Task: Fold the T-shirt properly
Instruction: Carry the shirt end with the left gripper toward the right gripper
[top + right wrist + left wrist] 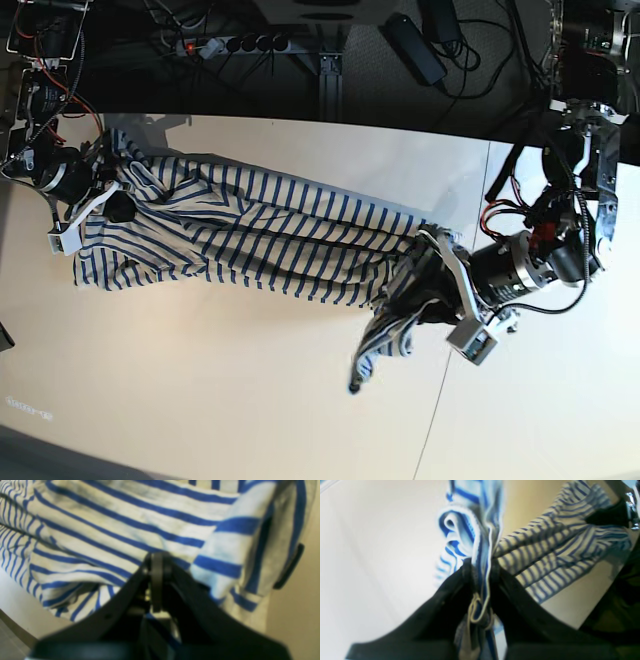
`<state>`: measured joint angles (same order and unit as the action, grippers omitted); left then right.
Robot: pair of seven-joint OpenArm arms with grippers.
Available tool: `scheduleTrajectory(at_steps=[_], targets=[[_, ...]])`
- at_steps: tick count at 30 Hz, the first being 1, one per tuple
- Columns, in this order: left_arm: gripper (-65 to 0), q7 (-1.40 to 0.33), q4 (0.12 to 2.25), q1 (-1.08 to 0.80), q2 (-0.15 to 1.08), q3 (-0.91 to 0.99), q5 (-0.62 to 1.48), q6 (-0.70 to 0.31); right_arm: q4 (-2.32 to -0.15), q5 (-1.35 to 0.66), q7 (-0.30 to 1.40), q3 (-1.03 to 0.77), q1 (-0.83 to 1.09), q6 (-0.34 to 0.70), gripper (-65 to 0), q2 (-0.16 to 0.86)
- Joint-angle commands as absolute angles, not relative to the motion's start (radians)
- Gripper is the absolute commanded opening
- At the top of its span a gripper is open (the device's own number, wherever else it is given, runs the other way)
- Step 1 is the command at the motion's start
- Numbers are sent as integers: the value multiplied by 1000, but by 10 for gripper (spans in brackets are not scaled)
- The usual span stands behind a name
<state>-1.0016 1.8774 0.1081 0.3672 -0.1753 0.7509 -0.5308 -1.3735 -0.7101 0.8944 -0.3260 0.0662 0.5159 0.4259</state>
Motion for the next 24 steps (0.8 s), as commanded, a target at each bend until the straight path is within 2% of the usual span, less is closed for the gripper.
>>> scheduleTrajectory(at_steps=[1,10,13,20,21,23,24], targets=[[-650,-970,1895,125,345,-198,758,-535,-1377,-696,917,-325,64,580,-650,434],[-650,-925,1855,108,140,-464,529,-482,-1377,-688,917,-325,64,580,-650,424],[-650,-893,1783,116,67,-487,434,-482,-1377,-688,917,-325,64,580,-650,423],[-650,-822,1626,136,-26,-488,416,-484,-1377,-689,917,-325,64,580,-650,423],[-600,-818,1618,136,-33,-490,408,-487,-1377,-689,917,-325,64,580,-650,423],[-438,-820,1616,133,-39,-503,399,-486,-1377,-688,918,-325,64,580,-650,423],[-384,-820,1616,133,-39,-517,400,-487,-1377,-688,917,-325,64,580,-650,423]])
